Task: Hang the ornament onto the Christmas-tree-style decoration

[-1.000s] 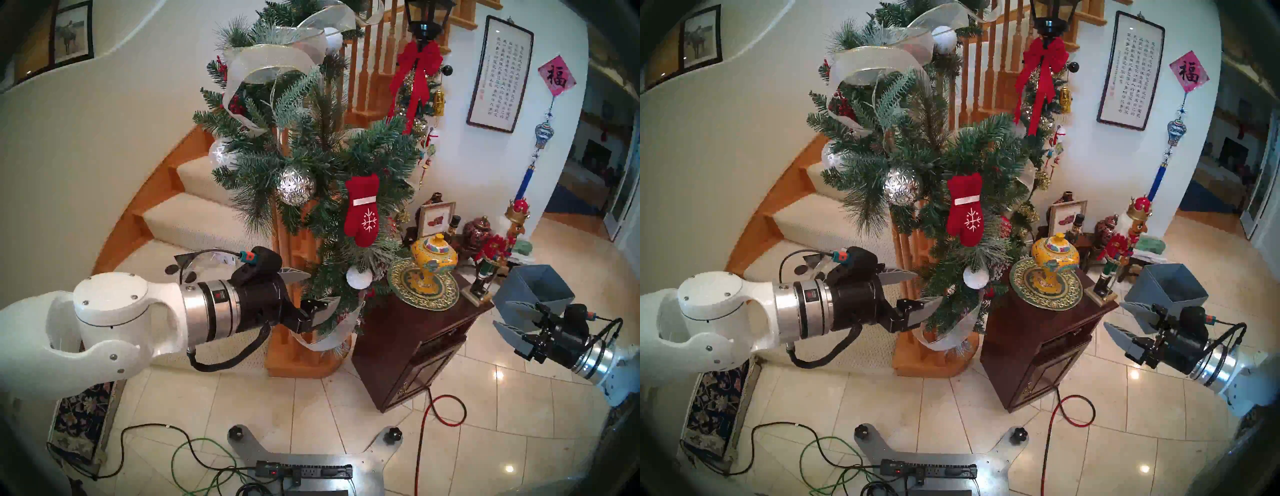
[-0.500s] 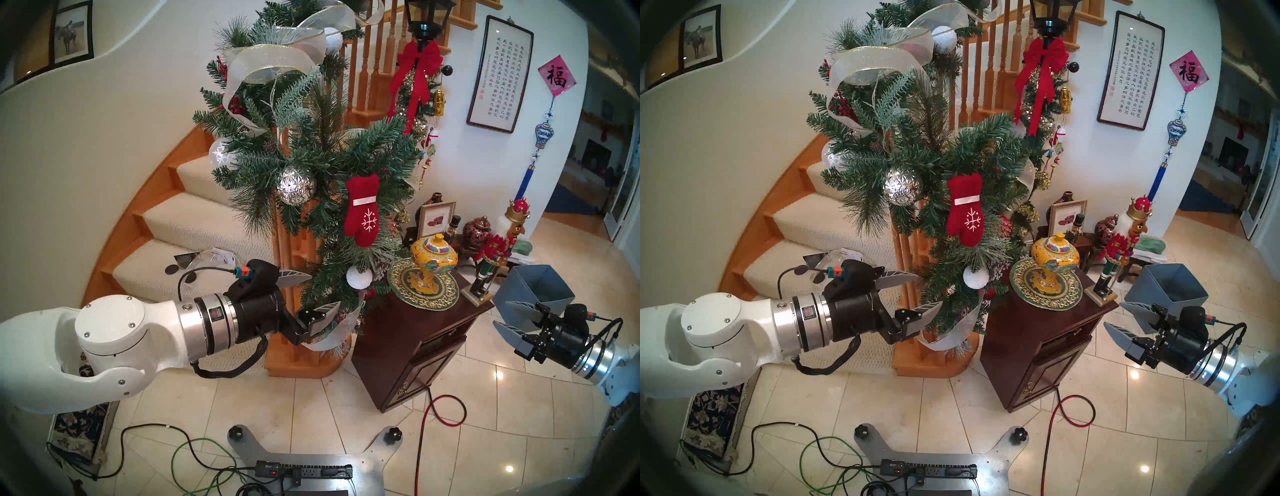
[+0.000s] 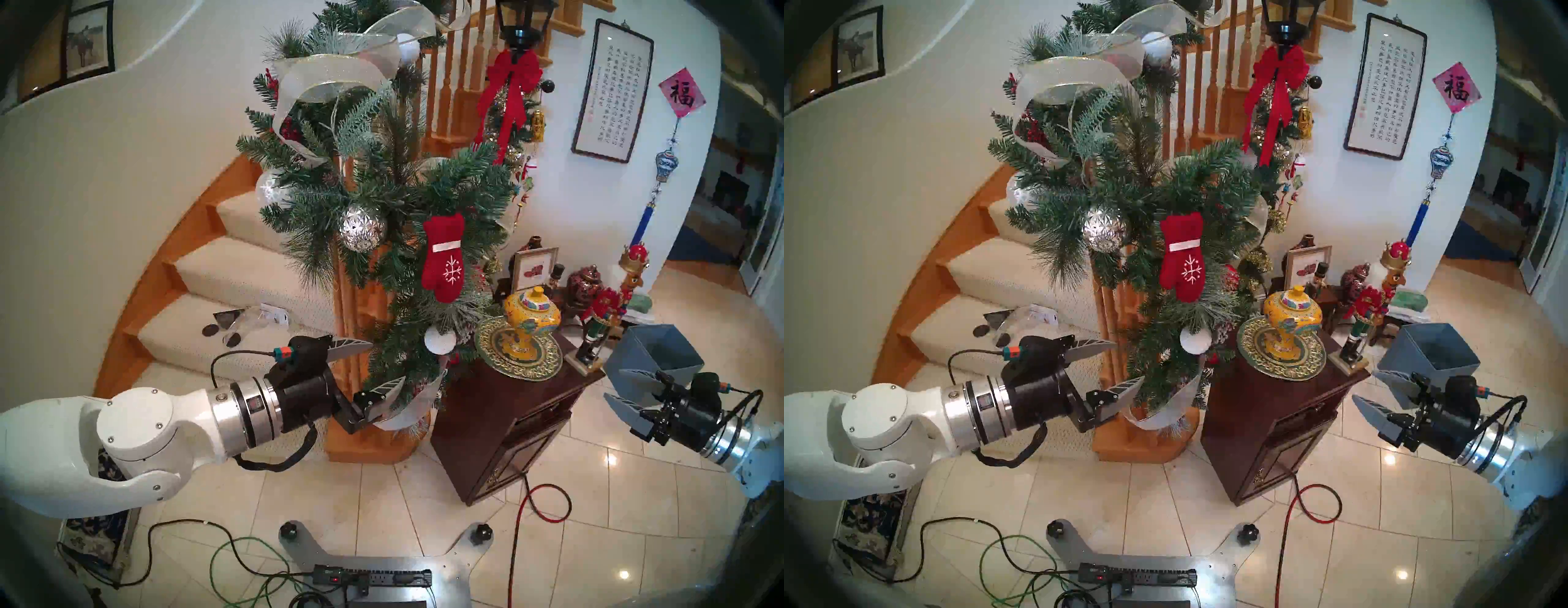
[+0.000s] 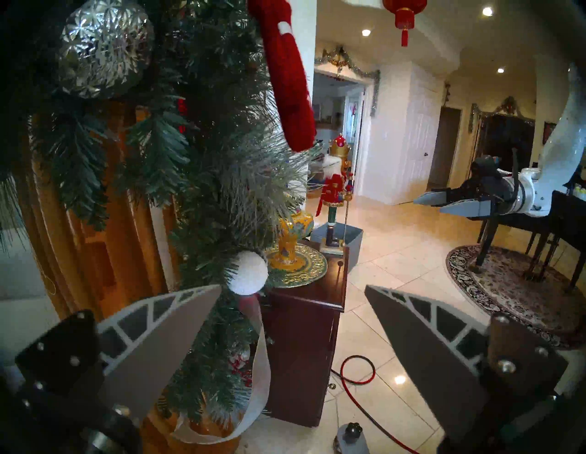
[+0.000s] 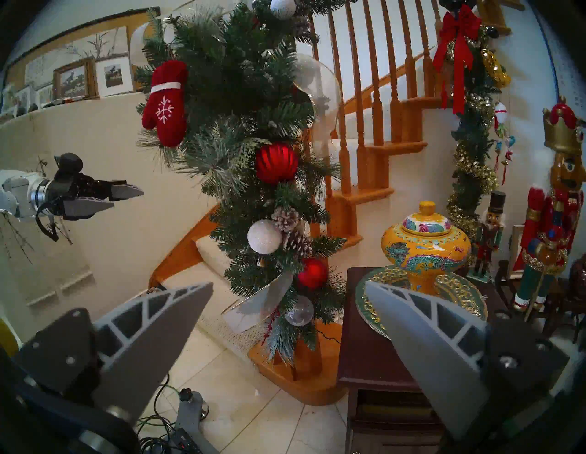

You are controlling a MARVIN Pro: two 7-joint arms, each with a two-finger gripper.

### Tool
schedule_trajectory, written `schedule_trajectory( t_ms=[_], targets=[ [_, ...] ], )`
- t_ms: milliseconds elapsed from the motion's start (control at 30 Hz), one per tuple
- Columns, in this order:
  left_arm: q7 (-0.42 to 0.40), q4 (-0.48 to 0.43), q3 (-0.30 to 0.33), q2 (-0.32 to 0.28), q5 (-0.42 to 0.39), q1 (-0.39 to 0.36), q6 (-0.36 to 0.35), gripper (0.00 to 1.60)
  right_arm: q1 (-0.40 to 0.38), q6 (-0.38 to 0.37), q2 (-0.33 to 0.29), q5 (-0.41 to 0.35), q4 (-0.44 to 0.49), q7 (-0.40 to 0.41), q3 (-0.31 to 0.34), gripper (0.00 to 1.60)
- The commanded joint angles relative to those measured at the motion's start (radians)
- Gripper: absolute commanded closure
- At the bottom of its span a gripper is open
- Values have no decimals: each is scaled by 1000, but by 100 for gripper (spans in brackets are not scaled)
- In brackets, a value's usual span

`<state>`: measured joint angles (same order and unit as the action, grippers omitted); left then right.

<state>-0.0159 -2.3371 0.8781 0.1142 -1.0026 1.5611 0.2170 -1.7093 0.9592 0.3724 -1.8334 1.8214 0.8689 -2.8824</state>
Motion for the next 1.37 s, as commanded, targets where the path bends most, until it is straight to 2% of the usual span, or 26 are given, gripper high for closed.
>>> schedule_trajectory(
  t_ms=[0, 433, 767, 800, 833, 867, 1333],
  targets=[
    [-8, 3, -3, 11, 40, 8, 77, 0, -4, 1, -1, 2, 1, 102, 3, 0],
    [-1, 22, -22, 6, 78, 35, 139, 0, -5, 1, -1, 0, 0, 109, 3, 0],
    [7, 23, -20, 4, 70, 50, 163, 0, -5, 1, -1, 3, 1, 99, 3, 0],
    [9, 22, -20, 3, 71, 52, 167, 0, -5, 1, -2, -9, -5, 139, 3, 0],
    [11, 22, -20, 2, 71, 53, 168, 0, -4, 1, 0, 6, 3, 90, 3, 0],
    [13, 22, -20, 2, 71, 54, 170, 0, -5, 1, -1, 0, 0, 110, 3, 0],
    [32, 17, -20, -10, 74, 65, 194, 0, -5, 1, -1, 0, 0, 107, 3, 0]
  ],
)
